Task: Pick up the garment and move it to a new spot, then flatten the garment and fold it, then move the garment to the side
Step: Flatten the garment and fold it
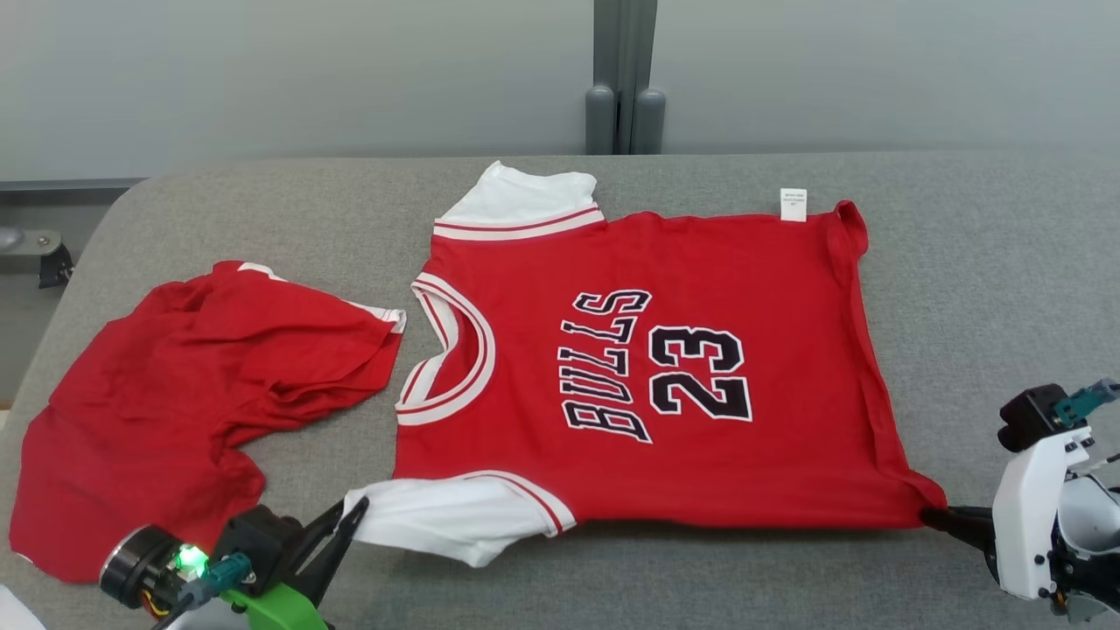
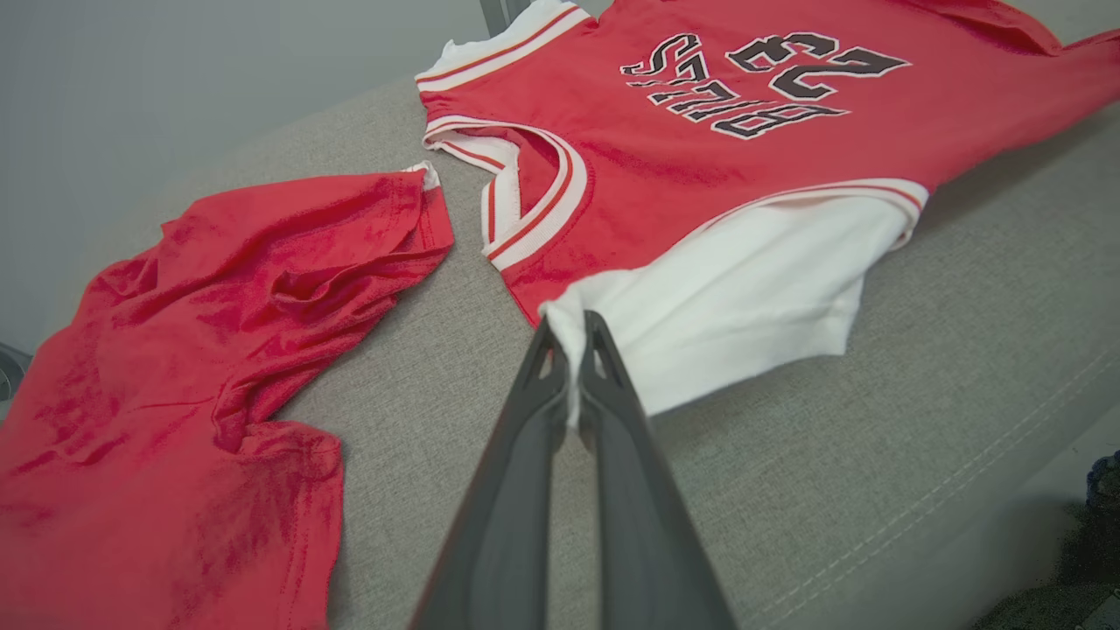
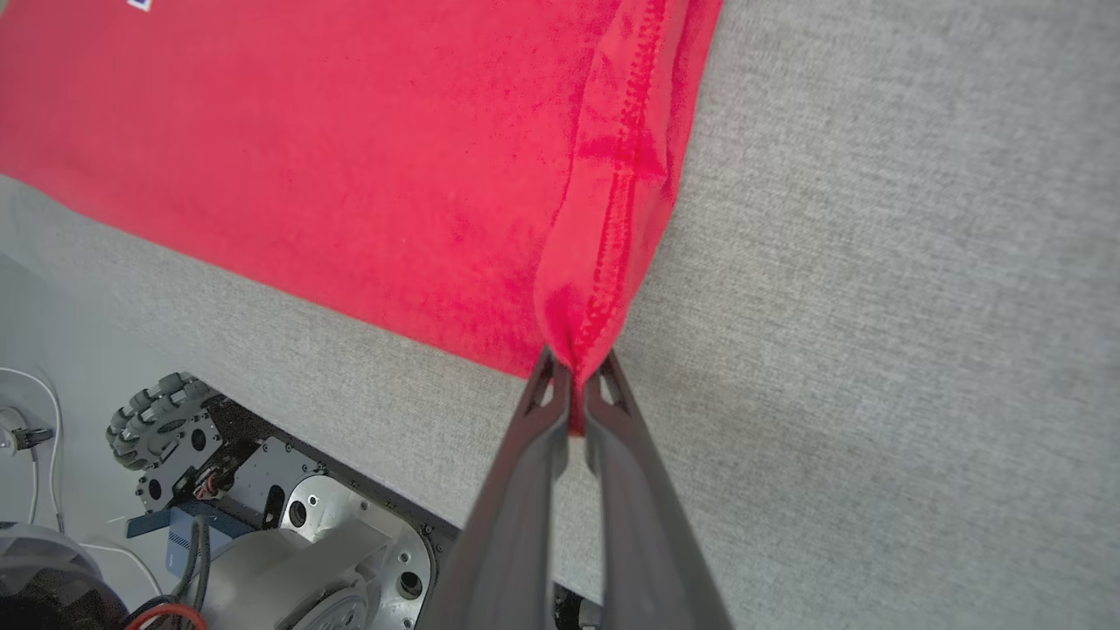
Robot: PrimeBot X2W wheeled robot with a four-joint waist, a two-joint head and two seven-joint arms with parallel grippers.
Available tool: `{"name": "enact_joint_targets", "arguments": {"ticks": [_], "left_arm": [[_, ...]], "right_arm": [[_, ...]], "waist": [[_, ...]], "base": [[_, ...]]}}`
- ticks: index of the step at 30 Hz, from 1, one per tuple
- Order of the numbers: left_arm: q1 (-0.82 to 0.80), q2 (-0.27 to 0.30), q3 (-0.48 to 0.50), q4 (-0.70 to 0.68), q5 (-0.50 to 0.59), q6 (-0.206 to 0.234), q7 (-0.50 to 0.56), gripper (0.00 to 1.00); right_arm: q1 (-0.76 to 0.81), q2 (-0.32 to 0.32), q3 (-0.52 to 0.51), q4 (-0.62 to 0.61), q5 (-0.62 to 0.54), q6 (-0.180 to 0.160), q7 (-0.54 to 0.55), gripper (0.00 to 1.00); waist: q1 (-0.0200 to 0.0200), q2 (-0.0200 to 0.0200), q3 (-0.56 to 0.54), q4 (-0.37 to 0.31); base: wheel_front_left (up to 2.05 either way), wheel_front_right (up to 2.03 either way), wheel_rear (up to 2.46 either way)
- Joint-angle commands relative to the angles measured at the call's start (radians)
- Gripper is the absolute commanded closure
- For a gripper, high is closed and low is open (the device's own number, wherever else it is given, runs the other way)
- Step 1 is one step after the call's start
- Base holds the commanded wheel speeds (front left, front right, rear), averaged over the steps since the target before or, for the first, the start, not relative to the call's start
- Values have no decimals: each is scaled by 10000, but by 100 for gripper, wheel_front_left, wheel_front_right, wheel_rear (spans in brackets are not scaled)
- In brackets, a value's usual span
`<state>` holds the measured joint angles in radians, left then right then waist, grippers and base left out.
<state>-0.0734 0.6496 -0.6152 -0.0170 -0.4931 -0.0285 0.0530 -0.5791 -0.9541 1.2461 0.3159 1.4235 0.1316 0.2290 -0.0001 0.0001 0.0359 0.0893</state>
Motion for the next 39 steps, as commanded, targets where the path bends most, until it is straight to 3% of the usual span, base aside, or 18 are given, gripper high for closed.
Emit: {"name": "enact_joint_targets", "arguments": {"ticks": [1, 5, 13, 29, 30, 31, 32, 35, 39], "left_arm": [[-385, 47, 75, -39, 89, 58, 71, 100], [-1100, 96, -11, 128, 430, -57, 344, 100], [-2837, -323, -390, 1034, 863, -528, 771, 100], [-5192, -1326, -963, 3680, 1486, -788, 40, 100], [-5295, -1396, -1001, 3861, 1551, -761, -43, 62], [-5381, -1474, -1005, 4007, 1613, -706, -113, 51], [-5455, -1572, -988, 4207, 1635, -603, -203, 0], [-5630, -1852, -899, 4681, 1696, -257, -508, 0], [-5683, -2251, -515, 5017, 1551, 557, -1009, 0]], "right_arm": [[-200, 58, -77, 51, 29, -17, 105, 100], [-684, 210, -302, 121, 123, -15, 402, 100], [-1856, 561, -604, 826, 137, -15, 1505, 100], [-3426, 1595, -770, 2240, -477, -15, 2076, 100], [-3502, 1626, -768, 2325, -576, -15, 1981, 89], [-3538, 1669, -816, 2447, -585, -17, 1880, 0], [-3567, 1749, -837, 2517, -645, -15, 1749, 0], [-3590, 1854, -904, 2590, -743, -14, 1364, 0], [-3550, 1820, -1146, 2747, -866, -14, 410, 0]], "waist": [[1, -1, 116, -35], [1, -1, 414, -90], [1, -1, 1178, -257], [1, -1, 2081, -281], [1, -1, 2108, -275], [1, -1, 2125, -270], [1, -1, 2139, -265], [1, -1, 2158, -254], [1, -1, 2107, -281]], "base": [[0, 0, 0], [0, 0, 0], [0, 0, 0], [0, 0, 0], [0, 0, 0], [0, 0, 0], [0, 0, 0], [0, 0, 0], [0, 0, 0]]}}
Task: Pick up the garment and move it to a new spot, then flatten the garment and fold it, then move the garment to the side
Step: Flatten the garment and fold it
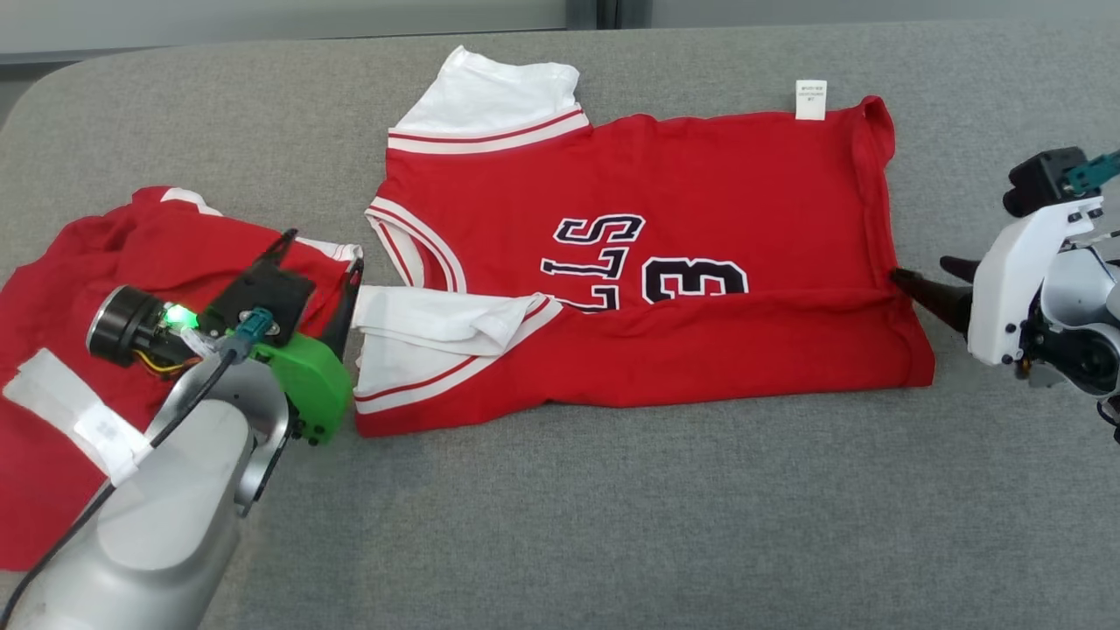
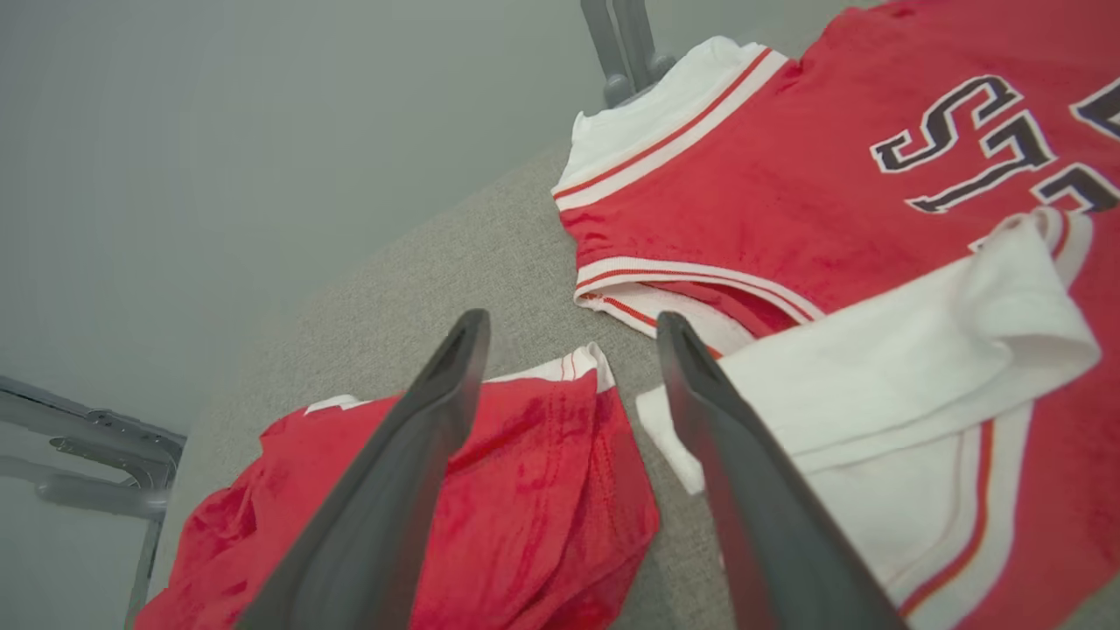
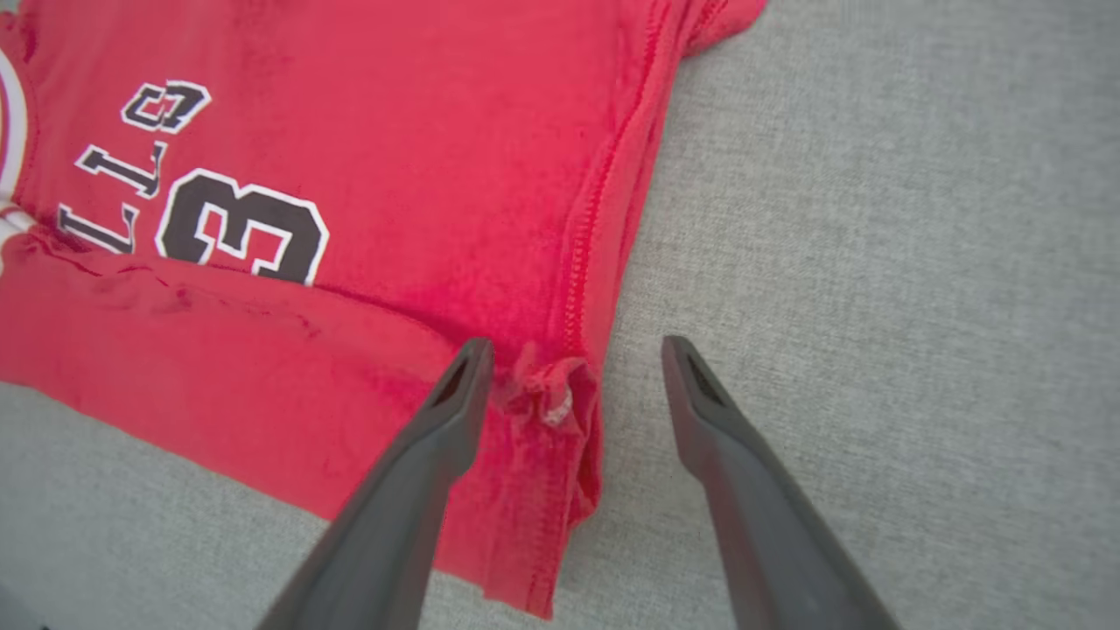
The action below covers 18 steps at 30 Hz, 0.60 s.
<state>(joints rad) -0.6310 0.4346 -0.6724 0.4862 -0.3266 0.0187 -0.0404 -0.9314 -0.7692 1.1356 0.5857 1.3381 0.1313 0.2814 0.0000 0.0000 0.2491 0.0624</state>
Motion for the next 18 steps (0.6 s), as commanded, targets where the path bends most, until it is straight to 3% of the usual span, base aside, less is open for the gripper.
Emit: {"name": "enact_joint_targets", "arguments": {"ticks": [1, 9, 12, 14, 18], "left_arm": [[-31, -190, 156, -22, -151, 250, -264, 0], [1022, -993, 1470, -711, -1395, 1264, -1882, 0], [1619, -1296, 2032, -1187, -1726, 1525, -2182, 0], [2054, -1525, 2457, -1608, -1837, 1686, -2252, 0], [3099, -2036, 3432, -2866, -1218, 1723, -2236, 0]], "right_arm": [[10, -71, -160, 125, -52, -10, -473, 0], [806, -261, -911, -135, -565, -7, -4578, 0], [1261, -167, -1157, -97, -988, -5, -5337, 0], [1569, -26, -1919, -60, -1243, -7, -5462, 0], [2881, 696, -4548, -573, -3141, -7, -5460, 0]], "waist": [[0, 0, -62, -14], [0, 0, -546, -5], [0, 0, -780, 0], [0, 0, -925, -22], [0, 0, -1129, -118]], "base": [[0, 0, 0], [0, 0, 0], [0, 0, 0], [0, 0, 0], [0, 0, 0]]}}
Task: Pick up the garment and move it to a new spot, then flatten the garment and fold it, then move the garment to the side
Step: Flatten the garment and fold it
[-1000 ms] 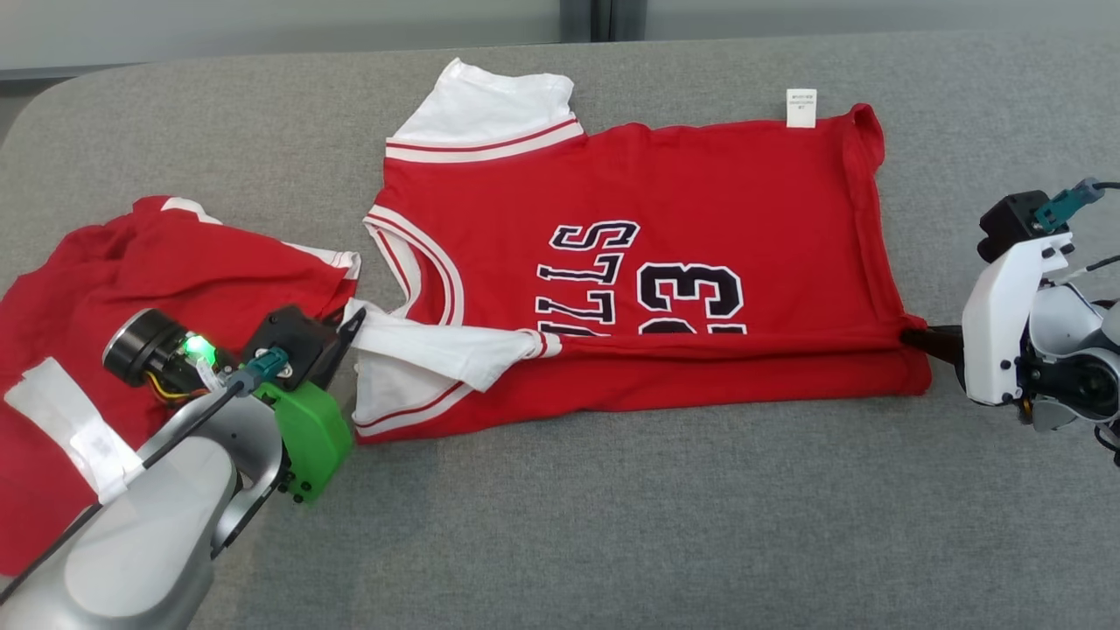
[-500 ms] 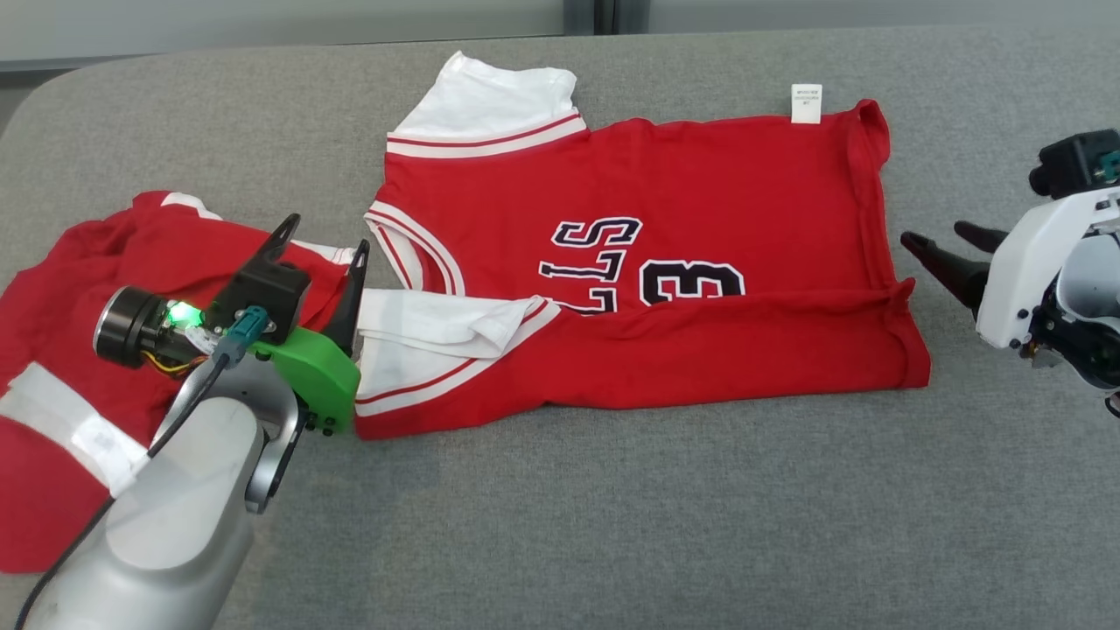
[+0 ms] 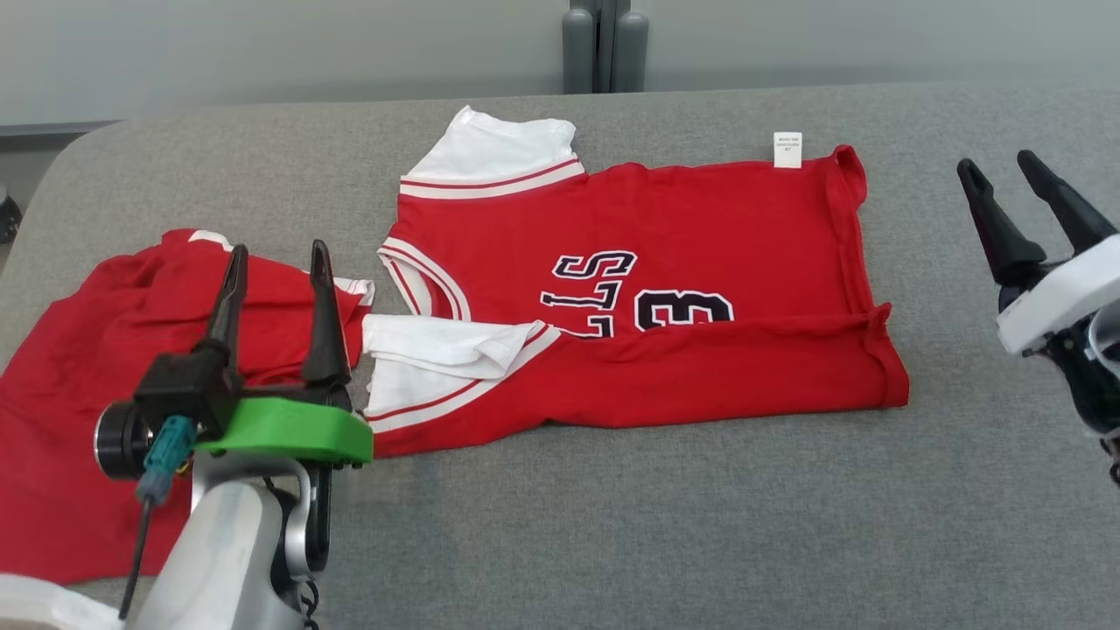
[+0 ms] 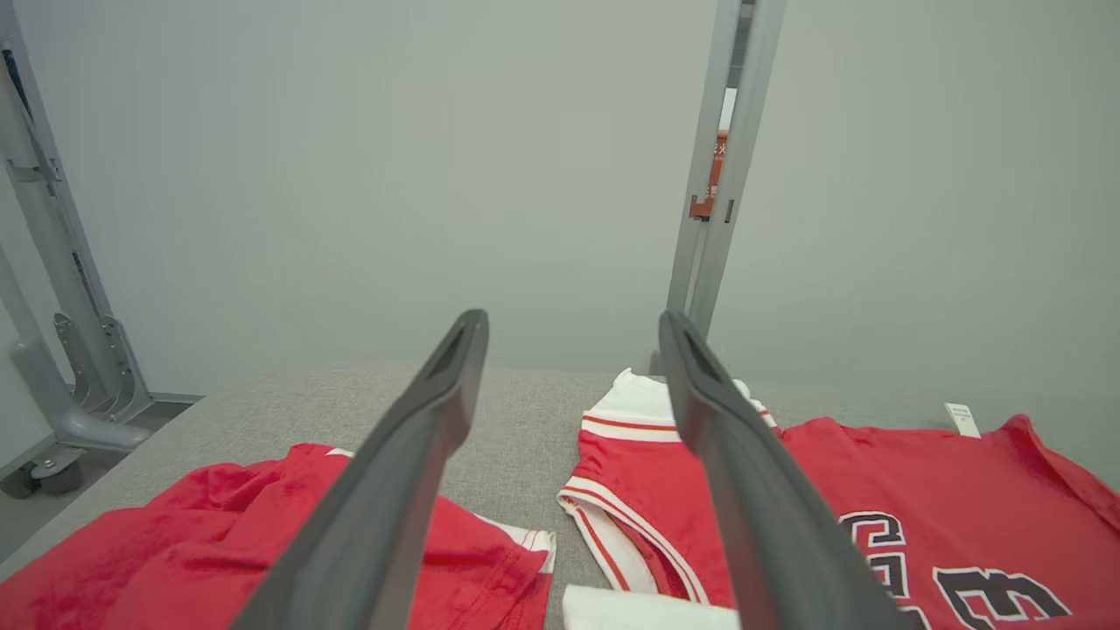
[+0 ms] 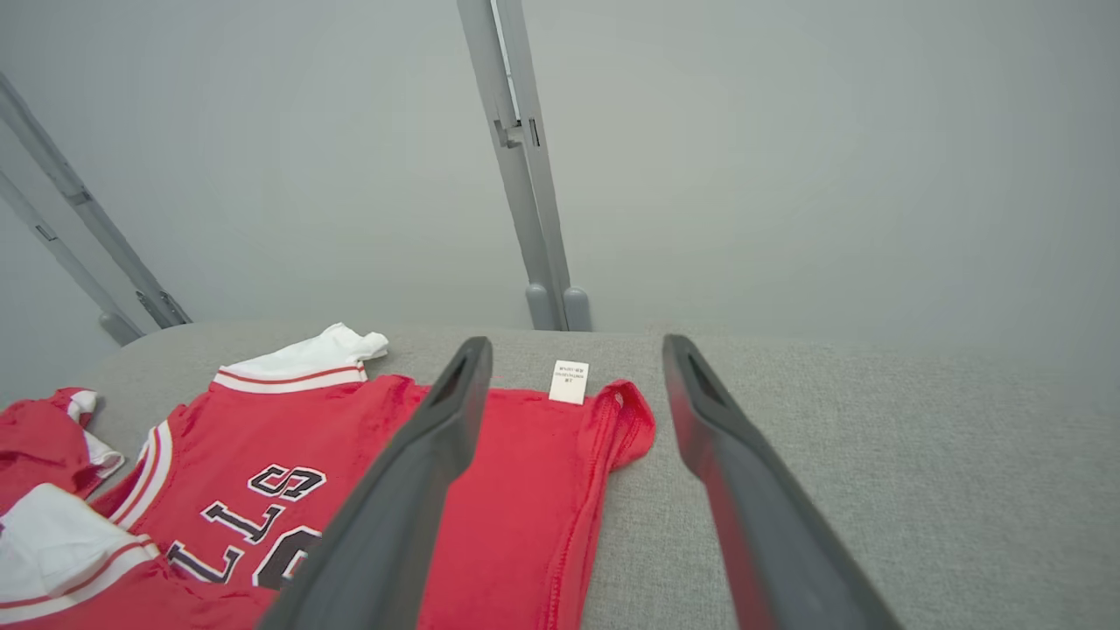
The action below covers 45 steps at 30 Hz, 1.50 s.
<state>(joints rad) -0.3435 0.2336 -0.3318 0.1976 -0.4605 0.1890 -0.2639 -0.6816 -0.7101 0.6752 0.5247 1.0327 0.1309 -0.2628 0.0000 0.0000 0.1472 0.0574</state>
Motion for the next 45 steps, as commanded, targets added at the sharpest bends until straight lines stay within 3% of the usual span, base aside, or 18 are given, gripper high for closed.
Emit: {"name": "enact_joint_targets", "arguments": {"ticks": [1, 6, 10, 14, 23, 29, 39, 45], "left_arm": [[510, -220, 275, -265, 295, -36, 4, 0], [1653, -1104, 1143, -939, 1152, -493, -1, 0], [2328, -1517, 1591, -962, 1813, -902, -1, 0], [2885, -1719, 1619, -437, 2519, -1191, -1, 0], [2658, -1819, 1825, 646, 2749, -1520, -2, 0], [2108, -1818, 1703, 2317, 2532, -1420, -3, 0], [1067, -1815, 1409, 4835, 2339, -835, -3, 0], [624, -1816, 1172, 5811, 2157, -893, 6, 0]], "right_arm": [[824, 376, -803, -231, -743, -3, -20, 0], [3280, 2102, -4101, -1790, -3435, -1, -22, 0], [4730, 3403, -5404, -2828, -4713, -1, -26, 0], [5605, 4119, -5701, -3244, -5329, -1, -25, 0], [5812, 4224, -5639, -3294, -5616, -1, -26, 0], [5529, 4024, -5553, -3255, -5468, -1, -27, 0], [5377, 3918, -5528, -3329, -5650, -1, -27, 0], [5324, 3921, -5582, -3257, -5748, -1, -27, 0]], "waist": [[0, 0, -152, -84], [0, 0, -419, -95], [0, 0, -578, -128], [0, 0, -613, -189], [0, 0, -374, -435], [0, 0, -239, -592], [0, 0, 1, -758], [0, 0, 98, -794]], "base": [[0, 0, 0], [0, 0, 0], [0, 0, 0], [0, 0, 0], [0, 0, 0], [0, 0, 0], [0, 0, 0], [0, 0, 0]]}}
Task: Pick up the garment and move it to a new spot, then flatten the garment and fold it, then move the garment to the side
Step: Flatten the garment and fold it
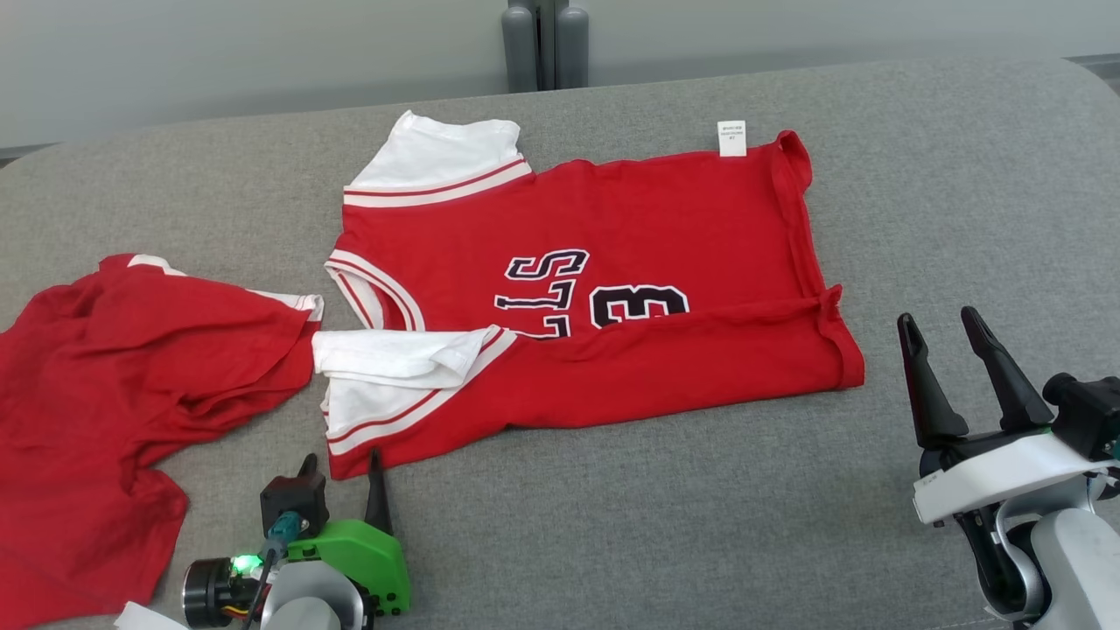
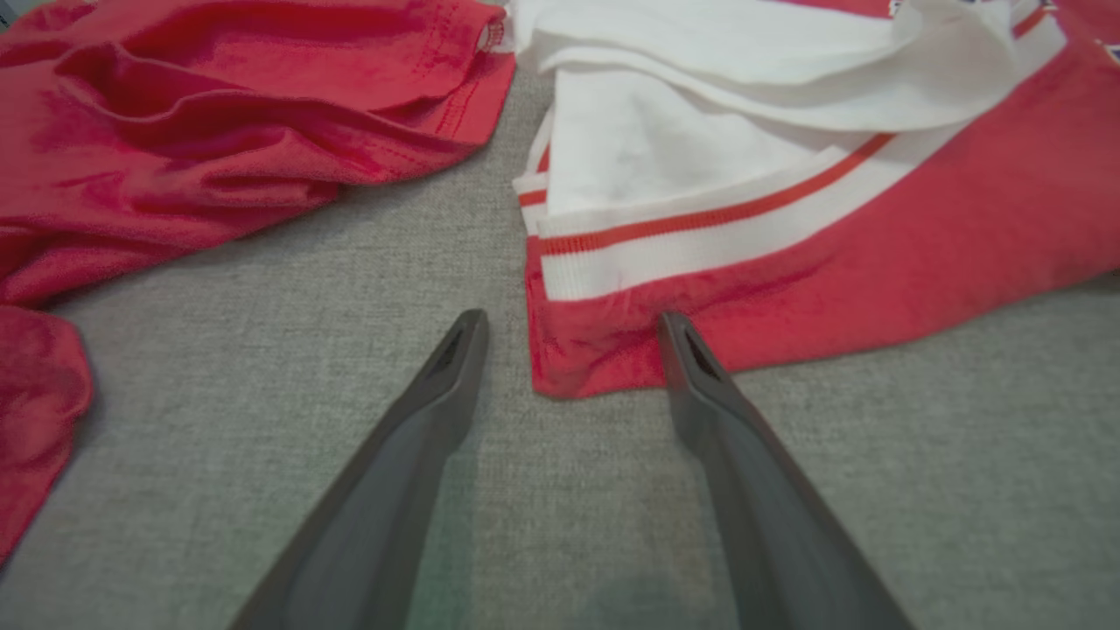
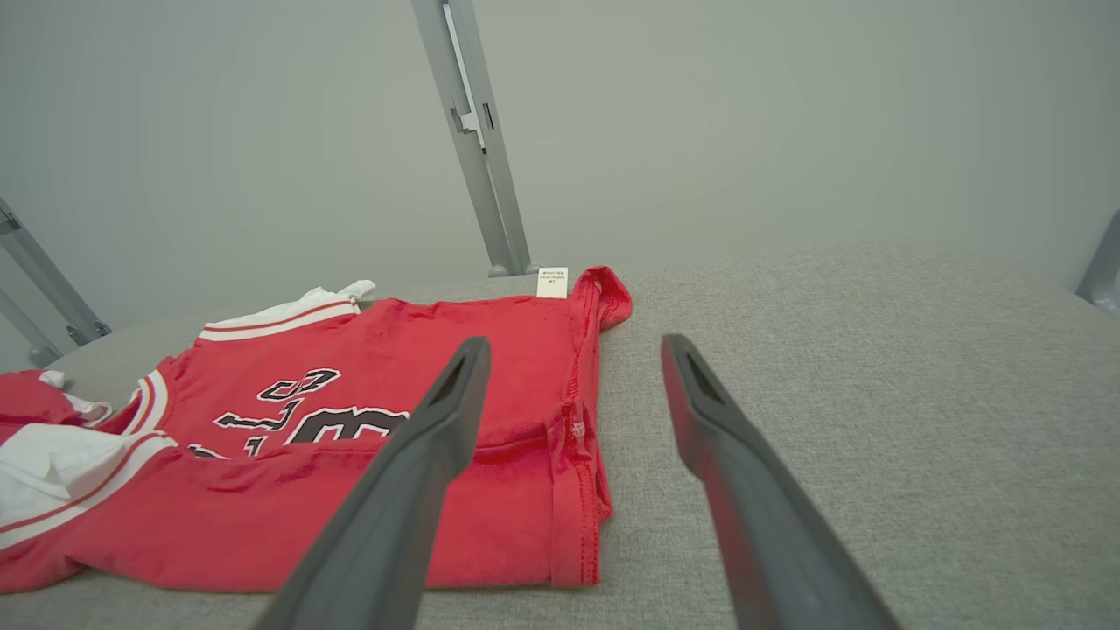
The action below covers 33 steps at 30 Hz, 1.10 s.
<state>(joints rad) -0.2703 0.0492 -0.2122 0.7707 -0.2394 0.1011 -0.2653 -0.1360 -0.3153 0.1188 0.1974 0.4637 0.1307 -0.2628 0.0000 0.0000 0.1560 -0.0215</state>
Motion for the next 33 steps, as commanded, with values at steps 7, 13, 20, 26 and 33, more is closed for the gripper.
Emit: {"name": "enact_joint_targets", "arguments": {"ticks": [7, 13, 20, 26, 33], "left_arm": [[-355, 27, -245, 713, -388, -206, 32, 0], [-474, 34, -317, 358, -611, -485, 21, 100], [-250, 33, -369, -937, -377, -752, 12, 100], [41, 36, -560, -2066, -290, -729, 12, 100], [284, 36, -916, -2761, -371, -629, 12, 100]], "right_arm": [[-154, -27, 12, 178, -138, 0, -27, 0], [-197, -57, 243, 655, -68, 0, -27, 0], [-409, 66, 272, 1873, 215, 0, 181, 0], [-981, 355, 253, 3119, 849, 0, 616, 0], [-1995, 592, 33, 5036, 746, 0, 925, 0]], "waist": [[0, 0, 55, 15], [0, 0, 13, 197], [0, 0, 7, 607], [0, 0, 90, 1001], [0, 0, 217, 1319]], "base": [[0, 0, 0], [0, 0, 0], [0, 0, 0], [0, 0, 0], [0, 0, 0]]}}
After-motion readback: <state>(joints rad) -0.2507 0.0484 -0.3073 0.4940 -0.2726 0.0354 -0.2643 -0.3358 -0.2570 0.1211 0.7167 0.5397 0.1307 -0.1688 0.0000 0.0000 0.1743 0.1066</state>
